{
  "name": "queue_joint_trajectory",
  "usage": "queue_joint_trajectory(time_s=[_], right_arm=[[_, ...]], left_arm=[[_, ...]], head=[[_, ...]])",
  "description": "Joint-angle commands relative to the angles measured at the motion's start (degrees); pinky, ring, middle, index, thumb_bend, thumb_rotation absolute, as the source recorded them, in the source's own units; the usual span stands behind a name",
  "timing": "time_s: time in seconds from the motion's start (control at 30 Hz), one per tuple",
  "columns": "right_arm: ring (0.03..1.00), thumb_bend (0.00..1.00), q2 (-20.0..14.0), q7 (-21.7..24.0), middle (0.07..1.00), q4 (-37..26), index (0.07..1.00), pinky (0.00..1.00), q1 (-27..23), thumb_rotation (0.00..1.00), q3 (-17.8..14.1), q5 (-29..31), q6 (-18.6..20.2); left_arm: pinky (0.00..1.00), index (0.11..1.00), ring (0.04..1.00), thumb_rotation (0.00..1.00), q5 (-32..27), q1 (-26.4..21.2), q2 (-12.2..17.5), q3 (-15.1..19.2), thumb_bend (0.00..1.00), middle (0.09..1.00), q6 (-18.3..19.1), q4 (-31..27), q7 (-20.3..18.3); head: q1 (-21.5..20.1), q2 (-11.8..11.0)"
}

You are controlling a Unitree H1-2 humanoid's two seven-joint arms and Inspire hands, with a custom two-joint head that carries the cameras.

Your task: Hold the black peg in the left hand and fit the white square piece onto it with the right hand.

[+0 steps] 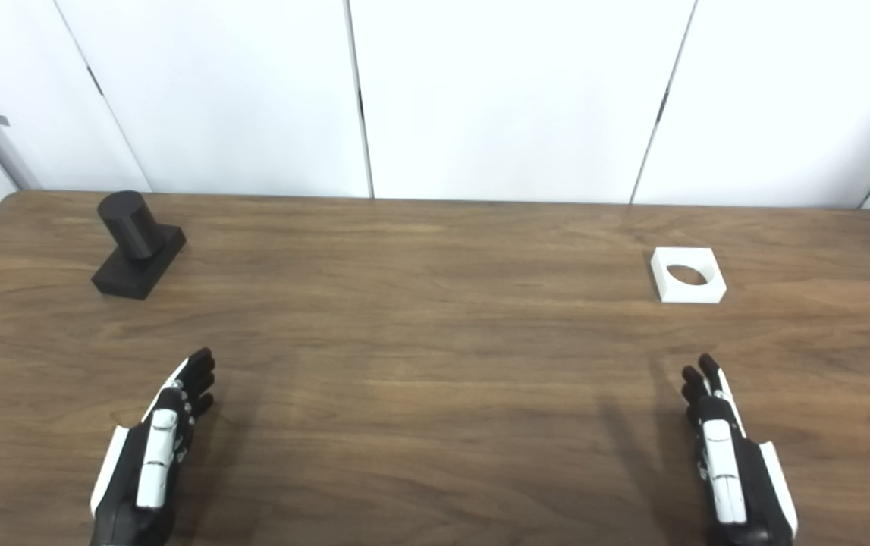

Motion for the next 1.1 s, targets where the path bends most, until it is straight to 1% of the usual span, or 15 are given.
queue_joint_trajectory(time_s=[0.0,0.2,0.5,0.67,0.73,0.77,0.8,0.87,0.9,1.0,1.03,1.07], right_arm=[[0.972,0.49,0.7,0.2,0.956,-1.1,0.985,1.00,0.1,1.00,0.2,-0.3,-0.9],[0.970,0.48,0.7,0.4,0.956,-1.1,0.985,1.00,0.3,1.00,0.2,-0.1,-1.2],[0.978,0.48,0.7,0.4,0.963,-1.1,0.988,1.00,0.2,1.00,0.1,0.1,-0.8],[0.976,0.47,0.7,0.3,0.960,-1.3,0.987,1.00,0.2,1.00,-0.1,0.4,-0.9],[0.969,0.45,0.3,0.5,0.958,-1.1,0.989,1.00,0.2,1.00,-0.3,0.4,-1.4],[0.969,0.44,0.1,0.6,0.961,-1.0,0.992,1.00,0.2,1.00,-0.4,0.5,-1.6],[0.969,0.44,0.0,0.7,0.962,-0.9,0.994,1.00,0.1,1.00,-0.5,0.6,-1.4],[0.980,0.44,-0.1,0.7,0.965,-0.7,0.993,1.00,0.0,1.00,-0.8,1.0,-1.2],[0.983,0.45,-0.2,0.9,0.966,-0.5,0.994,1.00,0.0,1.00,-1.0,1.3,-1.2],[0.996,0.46,-0.5,1.2,0.974,0.1,0.999,1.00,-0.2,1.00,-1.4,2.0,-1.5],[0.998,0.47,-0.6,1.4,0.974,0.2,1.000,1.00,-0.2,1.00,-1.5,2.0,-1.7],[0.999,0.48,-0.8,1.7,0.975,0.6,1.000,1.00,-0.3,1.00,-1.7,2.4,-2.0]], left_arm=[[0.95,0.920,0.955,1.00,0.4,0.1,-2.1,0.1,0.55,0.944,-2.1,-1.0,0.1],[0.95,0.919,0.958,1.00,0.7,0.2,-2.2,0.1,0.57,0.946,-1.2,-1.5,0.2],[0.95,0.919,0.956,1.00,0.7,0.2,-2.2,0.1,0.55,0.945,-1.5,-1.3,0.1],[0.96,0.925,0.965,1.00,1.2,0.3,-2.4,-0.1,0.58,0.951,-0.8,-1.8,0.3],[0.95,0.920,0.958,1.00,1.9,0.4,-2.7,-0.4,0.57,0.946,-1.2,-1.7,0.4],[0.95,0.917,0.951,1.00,2.1,0.5,-2.8,-0.6,0.56,0.941,-1.5,-1.5,0.5],[0.94,0.915,0.946,1.00,2.3,0.5,-3.0,-0.8,0.56,0.939,-1.5,-1.4,0.5],[0.94,0.910,0.940,1.00,2.7,0.5,-3.4,-1.1,0.57,0.934,-1.1,-1.4,0.7],[0.94,0.908,0.938,1.00,3.2,0.5,-3.6,-1.3,0.57,0.933,-0.8,-1.4,0.9],[0.92,0.910,0.930,1.00,4.3,0.5,-3.9,-2.2,0.56,0.934,-0.3,-1.4,1.2],[0.92,0.911,0.931,1.00,4.5,0.4,-4.0,-2.5,0.56,0.936,-0.3,-1.4,1.3],[0.92,0.911,0.929,1.00,4.7,0.4,-4.2,-2.8,0.56,0.937,-0.5,-1.2,1.5]], head=[[0.1,0.2],[0.1,0.2],[0.1,0.2],[1.5,0.3],[3.6,-0.1],[3.9,-0.1],[5.7,-0.6],[7.1,-1.1],[8.9,-1.7],[12.0,-3.1],[12.0,-3.1],[13.7,-3.9]])
